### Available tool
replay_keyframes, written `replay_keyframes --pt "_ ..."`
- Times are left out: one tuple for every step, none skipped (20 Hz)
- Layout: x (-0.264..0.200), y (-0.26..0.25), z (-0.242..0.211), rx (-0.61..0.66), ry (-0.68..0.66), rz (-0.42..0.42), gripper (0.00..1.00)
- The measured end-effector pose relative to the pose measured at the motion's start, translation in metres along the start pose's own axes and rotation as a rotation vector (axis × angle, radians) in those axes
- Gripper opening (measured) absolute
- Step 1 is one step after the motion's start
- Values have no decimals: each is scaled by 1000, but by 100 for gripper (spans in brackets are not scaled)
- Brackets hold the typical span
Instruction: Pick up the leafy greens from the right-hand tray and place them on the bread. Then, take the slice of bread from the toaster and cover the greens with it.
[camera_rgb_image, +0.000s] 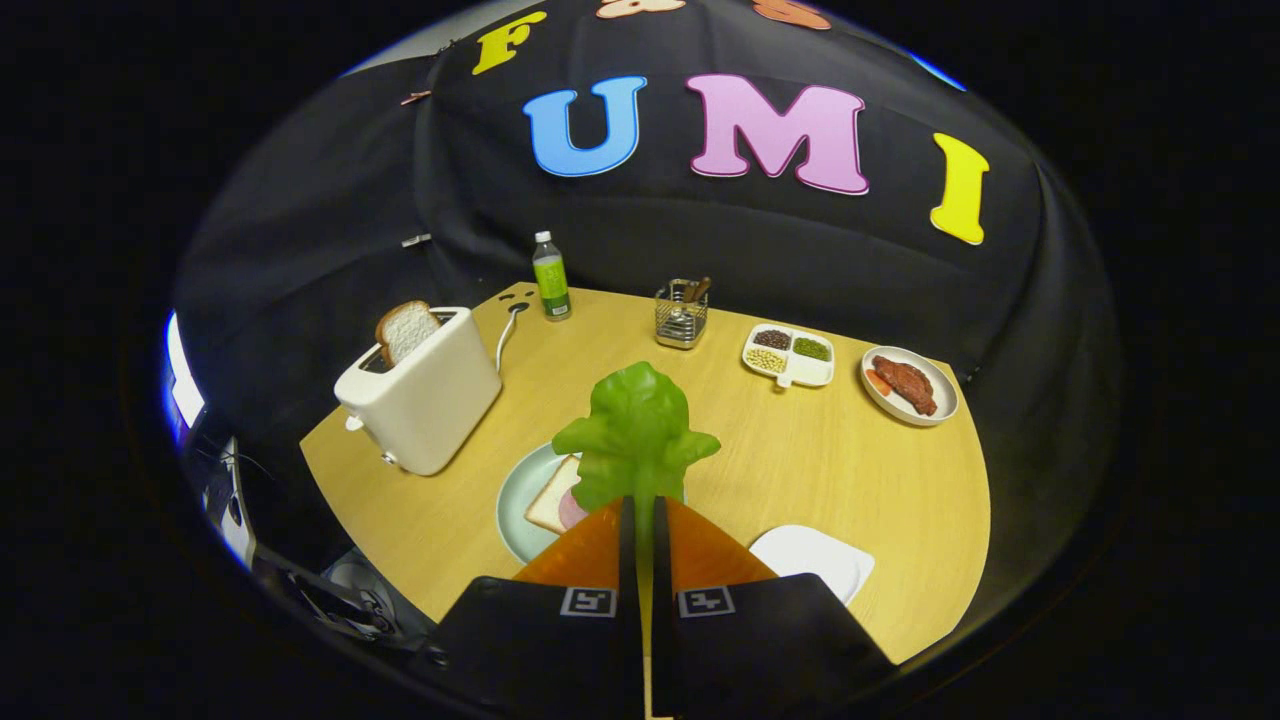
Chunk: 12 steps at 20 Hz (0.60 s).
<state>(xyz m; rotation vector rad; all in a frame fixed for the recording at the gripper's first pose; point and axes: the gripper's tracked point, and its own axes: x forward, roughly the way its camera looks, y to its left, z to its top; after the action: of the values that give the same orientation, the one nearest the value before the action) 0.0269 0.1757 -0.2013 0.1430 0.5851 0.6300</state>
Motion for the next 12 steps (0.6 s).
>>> replay_keyframes --pt "4 8 0 -1 5 9 8" --pt "8 16 0 -2 11 17 8" --pt "14 22 -1 -5 15 21 8" --pt "18 28 -2 -7 24 25 8" --pt "23 32 -3 -7 33 28 8" --pt "29 37 -5 -7 43 29 8" --pt "34 39 -7 -8 55 28 8" --pt "38 41 -9 -7 60 23 8" --pt "43 44 -10 -5 64 18 8" --pt "48 46 -12 -2 70 17 8" --pt "54 48 -14 -1 79 15 8" --pt "58 49 -17 2 93 13 8"
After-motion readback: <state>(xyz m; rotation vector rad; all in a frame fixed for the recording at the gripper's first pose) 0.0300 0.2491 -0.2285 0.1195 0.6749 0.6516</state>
